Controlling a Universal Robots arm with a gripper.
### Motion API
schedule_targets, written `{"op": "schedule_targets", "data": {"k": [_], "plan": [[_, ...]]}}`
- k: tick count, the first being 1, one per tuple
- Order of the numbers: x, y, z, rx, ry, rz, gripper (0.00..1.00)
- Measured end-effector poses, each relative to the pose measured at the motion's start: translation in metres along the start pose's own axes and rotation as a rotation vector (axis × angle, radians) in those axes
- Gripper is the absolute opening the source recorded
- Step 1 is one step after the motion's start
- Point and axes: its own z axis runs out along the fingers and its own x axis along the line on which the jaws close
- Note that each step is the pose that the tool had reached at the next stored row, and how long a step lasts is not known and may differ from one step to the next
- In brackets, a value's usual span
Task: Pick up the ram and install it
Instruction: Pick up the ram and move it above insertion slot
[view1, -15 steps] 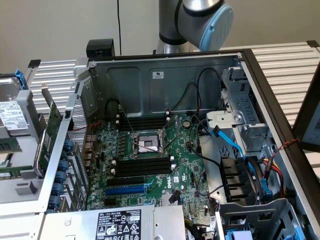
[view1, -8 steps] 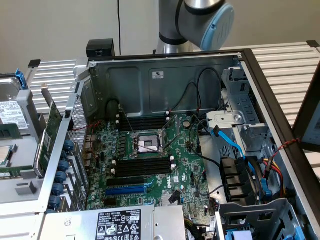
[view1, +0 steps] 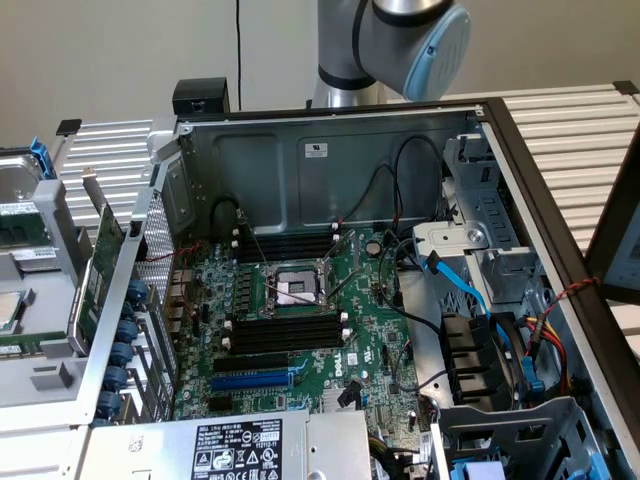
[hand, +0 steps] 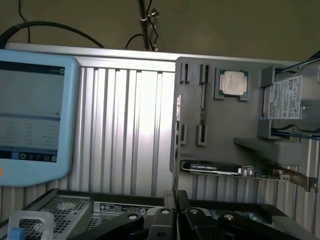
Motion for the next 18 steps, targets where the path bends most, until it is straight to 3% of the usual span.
{"op": "schedule_targets", "data": {"k": [3, 8, 9, 13, 18], "plan": [[0.0, -0.0074, -0.0049, -0.0107, -0.0003, -0.003, 0.14], [0.001, -0.0182, -0.0058, -0.049, -0.0013, -0.005, 0.14], [0.001, -0.0214, -0.007, -0.0523, -0.0015, -0.006, 0.14], [0.001, -0.0357, -0.0137, -0.0545, -0.0015, -0.007, 0.14], [0.002, -0.0519, -0.0141, -0.0544, -0.0016, -0.007, 0.14]]}}
